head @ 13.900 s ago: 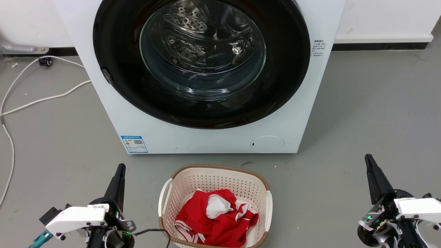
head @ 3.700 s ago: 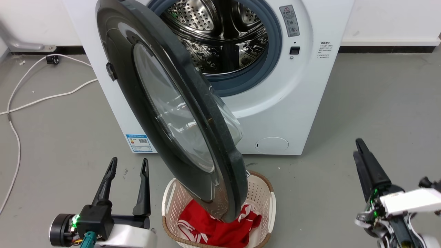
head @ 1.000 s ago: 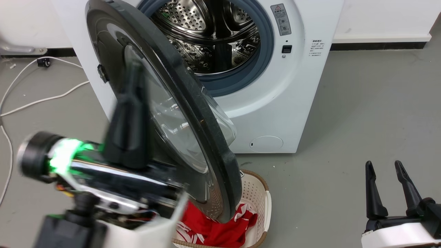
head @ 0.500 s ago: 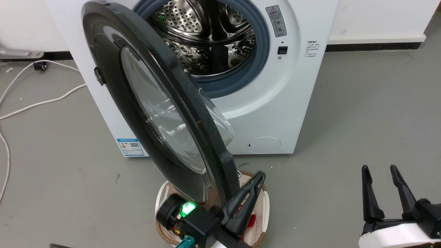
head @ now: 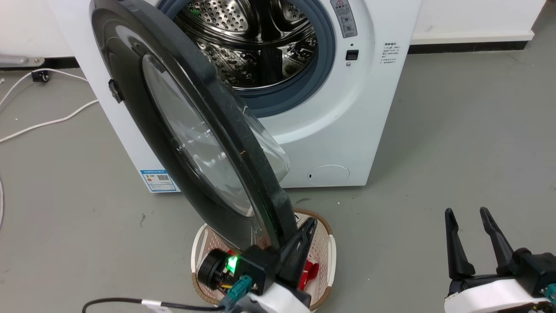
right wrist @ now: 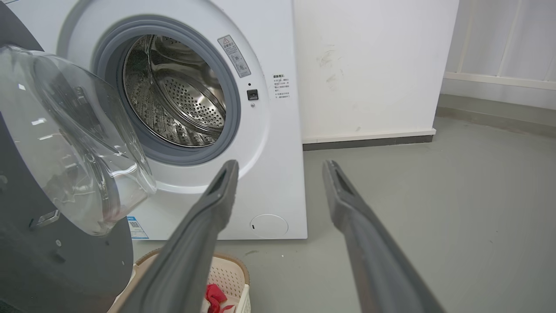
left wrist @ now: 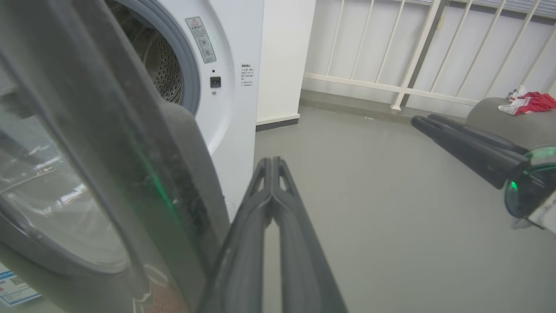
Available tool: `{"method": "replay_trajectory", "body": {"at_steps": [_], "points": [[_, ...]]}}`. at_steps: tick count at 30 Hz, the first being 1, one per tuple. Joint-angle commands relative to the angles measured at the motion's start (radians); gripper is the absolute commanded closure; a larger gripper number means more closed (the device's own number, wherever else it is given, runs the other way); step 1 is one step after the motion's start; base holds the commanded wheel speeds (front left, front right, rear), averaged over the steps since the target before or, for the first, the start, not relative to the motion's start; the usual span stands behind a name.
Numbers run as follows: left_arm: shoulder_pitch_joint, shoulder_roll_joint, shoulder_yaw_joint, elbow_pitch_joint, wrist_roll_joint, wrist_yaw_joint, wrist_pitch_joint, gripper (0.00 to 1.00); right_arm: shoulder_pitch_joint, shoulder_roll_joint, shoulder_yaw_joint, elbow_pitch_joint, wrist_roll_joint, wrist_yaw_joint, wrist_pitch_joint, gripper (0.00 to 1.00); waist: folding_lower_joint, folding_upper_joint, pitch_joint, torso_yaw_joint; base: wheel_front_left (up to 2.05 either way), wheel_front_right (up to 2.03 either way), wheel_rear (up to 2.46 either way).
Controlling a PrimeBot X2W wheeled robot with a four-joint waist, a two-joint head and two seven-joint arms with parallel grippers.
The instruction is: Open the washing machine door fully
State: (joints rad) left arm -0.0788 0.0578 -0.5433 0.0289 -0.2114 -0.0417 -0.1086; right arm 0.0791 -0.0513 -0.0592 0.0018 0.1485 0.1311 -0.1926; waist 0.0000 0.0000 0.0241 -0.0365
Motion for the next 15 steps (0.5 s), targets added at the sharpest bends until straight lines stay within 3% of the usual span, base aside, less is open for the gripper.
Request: {"method": "replay_trajectory", "body": {"at_steps": [1, 15], "points": [[-0.035, -0.002, -0.001, 0.024, -0.01, 0.015, -0.015, 1.0, -0.021, 0.002, 0.002, 0.001, -0.001, -0.001, -0.002, 0.0, 0.0, 0.0, 0.007, -0.005, 0.0, 0.0, 0.0], [-0.12, -0.002, -0.014, 0.144, -0.081, 0.109, -0.086, 1.0, -0.026, 0.002, 0.006, 0.013, -0.006, -0.001, 0.002, 0.0, 0.0, 0.0, 0.022, -0.004, 0.0, 0.0, 0.0]]}}
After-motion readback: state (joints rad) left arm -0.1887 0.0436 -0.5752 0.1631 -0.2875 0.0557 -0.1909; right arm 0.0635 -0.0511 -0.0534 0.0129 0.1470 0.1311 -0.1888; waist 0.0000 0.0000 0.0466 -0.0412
